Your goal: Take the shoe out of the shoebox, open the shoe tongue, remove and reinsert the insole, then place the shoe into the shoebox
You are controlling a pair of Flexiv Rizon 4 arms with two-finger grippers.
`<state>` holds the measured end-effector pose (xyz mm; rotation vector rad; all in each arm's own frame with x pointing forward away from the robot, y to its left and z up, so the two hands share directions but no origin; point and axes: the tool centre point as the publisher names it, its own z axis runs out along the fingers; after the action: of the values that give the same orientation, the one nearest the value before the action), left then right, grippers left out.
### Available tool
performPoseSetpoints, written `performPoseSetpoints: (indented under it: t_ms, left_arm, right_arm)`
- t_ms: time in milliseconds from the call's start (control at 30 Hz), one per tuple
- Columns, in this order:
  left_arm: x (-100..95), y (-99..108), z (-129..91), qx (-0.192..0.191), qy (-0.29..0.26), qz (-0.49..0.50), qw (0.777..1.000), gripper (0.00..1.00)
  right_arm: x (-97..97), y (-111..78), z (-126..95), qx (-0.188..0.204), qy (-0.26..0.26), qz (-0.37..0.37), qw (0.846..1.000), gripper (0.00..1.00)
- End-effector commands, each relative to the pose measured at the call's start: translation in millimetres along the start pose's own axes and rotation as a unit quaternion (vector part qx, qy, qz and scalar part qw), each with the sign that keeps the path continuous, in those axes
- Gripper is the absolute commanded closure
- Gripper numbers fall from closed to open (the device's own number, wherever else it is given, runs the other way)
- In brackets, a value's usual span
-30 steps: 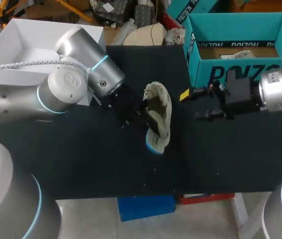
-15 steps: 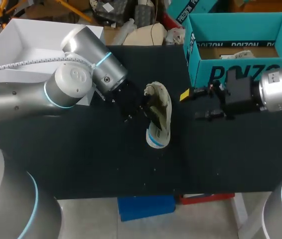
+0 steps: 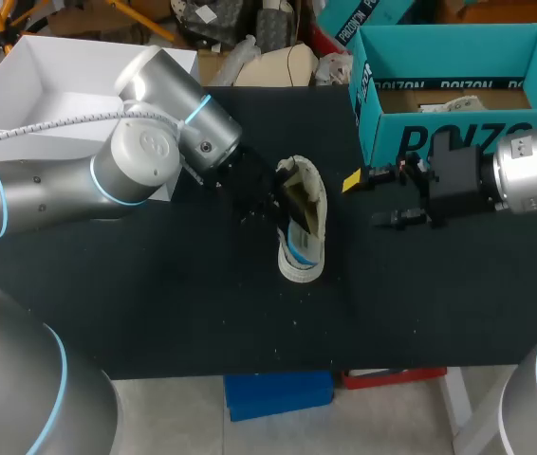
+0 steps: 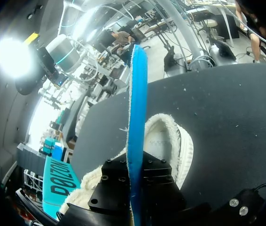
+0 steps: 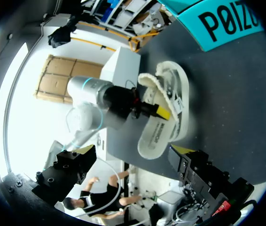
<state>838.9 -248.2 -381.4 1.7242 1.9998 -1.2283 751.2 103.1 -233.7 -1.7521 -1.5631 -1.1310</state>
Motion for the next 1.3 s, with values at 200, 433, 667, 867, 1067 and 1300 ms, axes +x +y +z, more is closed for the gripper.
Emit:
performPoseSetpoints:
  t_ms: [200,433,667,867,1067,1300]
  left_arm:
    - [-3.2,-3.5,-6.0,-0.017,0.000,-0.003,1.000,0.52]
    - [-6.7,-25.3,-11.4,-0.012,0.000,0.003,1.000,0.43]
    - [-3.2,-46.0,-11.1,0.001,0.000,0.009,1.000,0.52]
    - [0.6,-61.7,-15.9,0.003,0.001,0.014,1.000,0.56]
    - [5.1,-74.0,-17.6,0.005,0.003,0.016,1.000,0.71]
    - [9.5,-70.8,-12.7,0.014,0.007,0.009,1.000,1.00]
  right_arm:
    - [0.6,0.0,0.2,0.000,-0.002,0.000,1.000,0.00]
    - [0.6,0.0,0.2,0.000,-0.002,0.000,1.000,0.00]
    - [0.6,0.0,0.2,0.000,-0.002,0.000,1.000,0.00]
    - [0.6,0.0,0.2,0.000,-0.002,0.000,1.000,0.00]
    - [0.6,0.0,0.2,0.000,-0.002,0.000,1.000,0.00]
    - [0.6,0.0,0.2,0.000,-0.002,0.000,1.000,0.00]
